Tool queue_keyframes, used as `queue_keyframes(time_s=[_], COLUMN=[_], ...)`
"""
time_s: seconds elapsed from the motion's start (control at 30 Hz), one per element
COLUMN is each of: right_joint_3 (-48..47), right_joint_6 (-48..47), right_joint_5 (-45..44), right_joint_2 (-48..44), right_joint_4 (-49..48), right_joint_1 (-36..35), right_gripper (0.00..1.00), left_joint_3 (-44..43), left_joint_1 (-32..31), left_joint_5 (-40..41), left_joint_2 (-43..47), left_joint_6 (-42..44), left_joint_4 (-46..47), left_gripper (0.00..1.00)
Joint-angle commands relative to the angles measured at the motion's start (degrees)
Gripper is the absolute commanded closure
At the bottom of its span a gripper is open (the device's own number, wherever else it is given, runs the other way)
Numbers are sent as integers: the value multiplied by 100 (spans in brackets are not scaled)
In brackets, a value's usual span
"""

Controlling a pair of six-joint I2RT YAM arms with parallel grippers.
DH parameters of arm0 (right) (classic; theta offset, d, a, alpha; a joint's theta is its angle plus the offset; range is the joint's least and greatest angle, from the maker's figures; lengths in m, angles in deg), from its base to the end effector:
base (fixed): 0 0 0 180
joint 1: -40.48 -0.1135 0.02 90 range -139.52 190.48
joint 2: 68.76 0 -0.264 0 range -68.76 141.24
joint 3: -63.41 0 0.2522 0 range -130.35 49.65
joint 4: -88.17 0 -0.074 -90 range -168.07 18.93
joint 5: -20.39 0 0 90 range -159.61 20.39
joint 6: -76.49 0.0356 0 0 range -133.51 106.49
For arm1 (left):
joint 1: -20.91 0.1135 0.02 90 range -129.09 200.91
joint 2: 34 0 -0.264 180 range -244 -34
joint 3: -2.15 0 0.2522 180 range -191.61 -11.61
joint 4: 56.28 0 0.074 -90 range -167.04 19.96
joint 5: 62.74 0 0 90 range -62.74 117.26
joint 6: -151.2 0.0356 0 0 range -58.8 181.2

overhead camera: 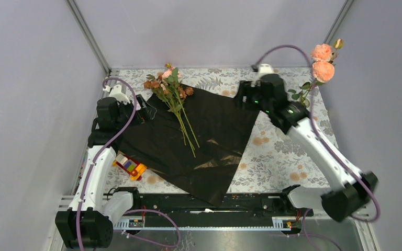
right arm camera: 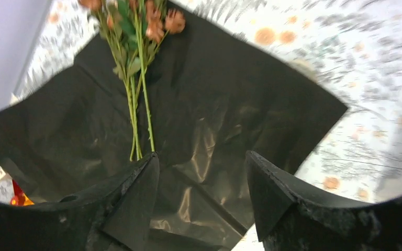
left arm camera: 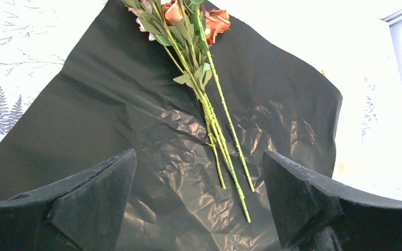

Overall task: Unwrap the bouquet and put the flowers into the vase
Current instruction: Insert the fake flower into the vase.

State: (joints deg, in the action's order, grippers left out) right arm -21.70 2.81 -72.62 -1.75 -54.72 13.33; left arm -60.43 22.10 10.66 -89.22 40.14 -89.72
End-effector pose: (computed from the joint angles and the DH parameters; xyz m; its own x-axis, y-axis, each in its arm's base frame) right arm 0.2324 0.1171 0.3992 -0.3938 0.1134 -0.9122 -0.3135 0.9163 0.2493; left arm 0.2168 -0.0057 0.3151 -0.4952 -0.3547 -0.7931 0.0629 0.8958 -0.4400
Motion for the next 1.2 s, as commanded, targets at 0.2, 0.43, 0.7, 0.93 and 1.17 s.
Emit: queue_keyframes(time_s=[0.2,0.43,0.7,0.93,1.17], right_joint_3=[-2365,-3757,-5095,-5764,-5918], right_joint_6=[-9,235,641,747,823], right_joint_5=[554,619,611,548,541], right_joint_2=[3310,5008,6376,7094,7437], right_joint_4=[79,-60,286,628,709], right_joint_1=[-1031,-1218,-1257,-1392,-1474], right_gripper=[39,42,46,50,53], left_joint_3=[-502,-286,-49,37,57], left_joint_1=[30,65,74,71,73], left_joint_5=[-124,-222,-566,-829,-850], left_joint_2=[2,-222,-256,-252,-252], left_joint_6=[191,229,-71,-162,-179], left_joint_4=[187,415,662,817,810], left_gripper=[2,2,2,2,2])
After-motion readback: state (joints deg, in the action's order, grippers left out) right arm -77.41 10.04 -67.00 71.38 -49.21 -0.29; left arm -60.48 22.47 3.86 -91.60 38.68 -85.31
